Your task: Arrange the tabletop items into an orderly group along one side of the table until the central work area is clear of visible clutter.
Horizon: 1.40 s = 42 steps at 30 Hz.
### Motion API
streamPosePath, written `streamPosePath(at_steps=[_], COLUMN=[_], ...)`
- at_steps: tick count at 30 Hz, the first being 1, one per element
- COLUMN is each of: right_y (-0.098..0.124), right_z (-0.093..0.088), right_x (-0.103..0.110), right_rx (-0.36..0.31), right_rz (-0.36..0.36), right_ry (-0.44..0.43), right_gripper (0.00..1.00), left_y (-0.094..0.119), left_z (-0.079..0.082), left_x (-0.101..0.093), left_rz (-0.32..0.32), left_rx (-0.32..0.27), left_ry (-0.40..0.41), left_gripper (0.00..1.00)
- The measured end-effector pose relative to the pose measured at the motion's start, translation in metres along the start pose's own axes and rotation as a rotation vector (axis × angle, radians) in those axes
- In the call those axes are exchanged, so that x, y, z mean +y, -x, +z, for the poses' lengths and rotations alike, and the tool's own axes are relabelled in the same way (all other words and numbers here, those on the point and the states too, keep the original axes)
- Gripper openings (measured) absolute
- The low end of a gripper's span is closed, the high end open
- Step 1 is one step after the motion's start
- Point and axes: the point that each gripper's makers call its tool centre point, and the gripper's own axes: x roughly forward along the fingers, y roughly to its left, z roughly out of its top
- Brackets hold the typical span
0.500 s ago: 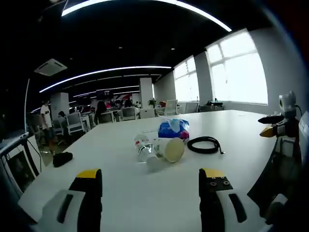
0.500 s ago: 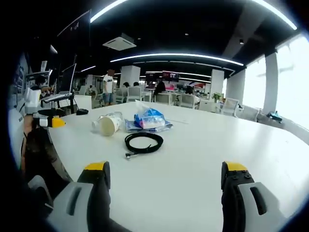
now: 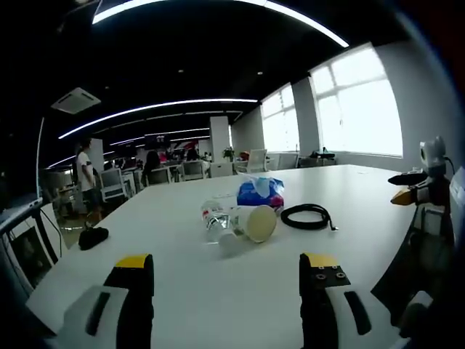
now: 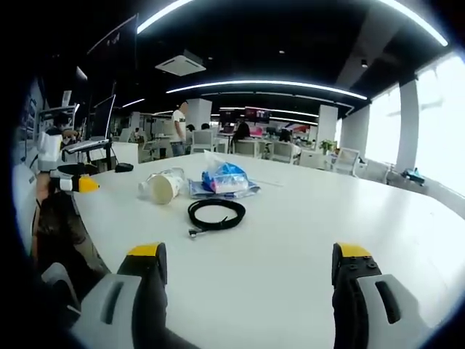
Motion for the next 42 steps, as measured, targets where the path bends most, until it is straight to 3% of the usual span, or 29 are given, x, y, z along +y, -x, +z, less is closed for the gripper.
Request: streamPosePath(at_steps=[42], right_y=[0.0002], right_z=[0.002], right_x=[0.0024], right_rx=[0.0], right_rz=[0.015], right_ry=[0.002], right_gripper=[0.89], left_y=[0.0008], left_z=[0.0011], left_x=[0.0067], left_rz=[0.032], left_rx=[-0.012], left_ry=[0.016], left_gripper=[0.77])
